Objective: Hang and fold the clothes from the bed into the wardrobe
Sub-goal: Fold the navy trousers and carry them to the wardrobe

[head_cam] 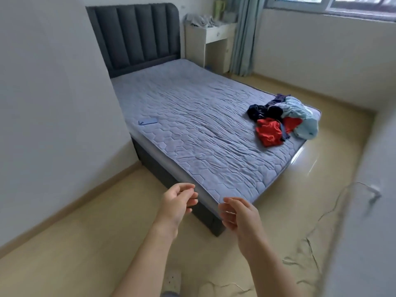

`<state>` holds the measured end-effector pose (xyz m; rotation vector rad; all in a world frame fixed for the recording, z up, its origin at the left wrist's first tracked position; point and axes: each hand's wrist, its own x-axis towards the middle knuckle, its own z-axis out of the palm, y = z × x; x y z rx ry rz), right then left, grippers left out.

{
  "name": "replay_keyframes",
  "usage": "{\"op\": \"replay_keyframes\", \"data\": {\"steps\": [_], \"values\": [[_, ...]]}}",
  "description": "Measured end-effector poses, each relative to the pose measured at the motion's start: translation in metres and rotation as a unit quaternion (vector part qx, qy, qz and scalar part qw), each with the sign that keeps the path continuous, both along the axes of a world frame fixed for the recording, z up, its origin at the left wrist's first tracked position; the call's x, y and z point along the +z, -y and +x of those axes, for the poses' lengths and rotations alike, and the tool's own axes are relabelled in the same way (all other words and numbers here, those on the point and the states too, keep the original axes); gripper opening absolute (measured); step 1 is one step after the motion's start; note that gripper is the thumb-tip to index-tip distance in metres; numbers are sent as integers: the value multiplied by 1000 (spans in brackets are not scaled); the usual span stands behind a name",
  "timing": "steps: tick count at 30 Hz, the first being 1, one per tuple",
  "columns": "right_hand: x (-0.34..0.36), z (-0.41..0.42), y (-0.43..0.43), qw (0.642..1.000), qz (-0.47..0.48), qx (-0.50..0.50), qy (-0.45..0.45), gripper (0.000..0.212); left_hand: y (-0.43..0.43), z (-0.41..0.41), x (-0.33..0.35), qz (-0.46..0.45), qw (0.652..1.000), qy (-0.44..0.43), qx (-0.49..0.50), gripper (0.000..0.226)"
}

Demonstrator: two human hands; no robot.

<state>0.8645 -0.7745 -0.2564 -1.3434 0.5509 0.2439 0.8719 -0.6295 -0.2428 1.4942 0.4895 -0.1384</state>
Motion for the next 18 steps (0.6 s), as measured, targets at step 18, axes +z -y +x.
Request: {"op": "replay_keyframes", "data": {"steps": [18], "values": [[-1,224,95,974,22,-222,-33,17,111,291,0,36,969,-23,-242,15]]}}
